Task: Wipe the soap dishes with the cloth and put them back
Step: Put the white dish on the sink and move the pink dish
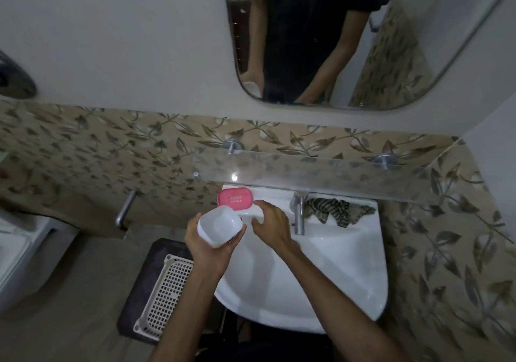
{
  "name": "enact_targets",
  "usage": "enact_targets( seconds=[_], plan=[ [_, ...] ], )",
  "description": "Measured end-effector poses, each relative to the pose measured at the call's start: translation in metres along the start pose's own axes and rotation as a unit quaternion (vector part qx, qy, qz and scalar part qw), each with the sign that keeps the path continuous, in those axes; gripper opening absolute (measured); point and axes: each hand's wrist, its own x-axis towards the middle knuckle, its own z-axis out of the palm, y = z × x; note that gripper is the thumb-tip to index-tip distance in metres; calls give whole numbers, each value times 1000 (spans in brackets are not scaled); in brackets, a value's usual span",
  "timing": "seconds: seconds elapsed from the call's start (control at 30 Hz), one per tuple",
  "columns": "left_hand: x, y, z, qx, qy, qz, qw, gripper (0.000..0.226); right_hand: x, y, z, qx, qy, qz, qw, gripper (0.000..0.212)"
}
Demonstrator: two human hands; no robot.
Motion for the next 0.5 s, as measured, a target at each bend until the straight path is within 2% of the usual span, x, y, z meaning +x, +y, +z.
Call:
enact_targets(
  seconds=[0.03, 0.13, 0.23, 0.37, 0.43, 0.5],
  plan=[
    [4, 1, -7, 46, 5, 49, 998, 72, 14, -10, 3, -33, -32, -14, 999, 57],
    [12, 3, -29, 145, 4, 58, 988, 75, 53, -36, 13, -120, -99, -58, 986, 70],
    [15, 3, -47, 215, 15, 89, 972, 98, 79, -48, 26, -213, -136, -84, 964, 84],
    [16, 11, -61, 213, -21, 47, 976, 77, 93, -47, 41, -283, -163, -84, 941, 85],
    [18, 16, -60, 168, -51, -5, 984, 75, 97, -46, 47, -293, -162, -76, 939, 84],
    [20, 19, -59, 119, -47, -26, 991, 77, 98, -47, 49, -302, -155, -64, 938, 86]
  ],
)
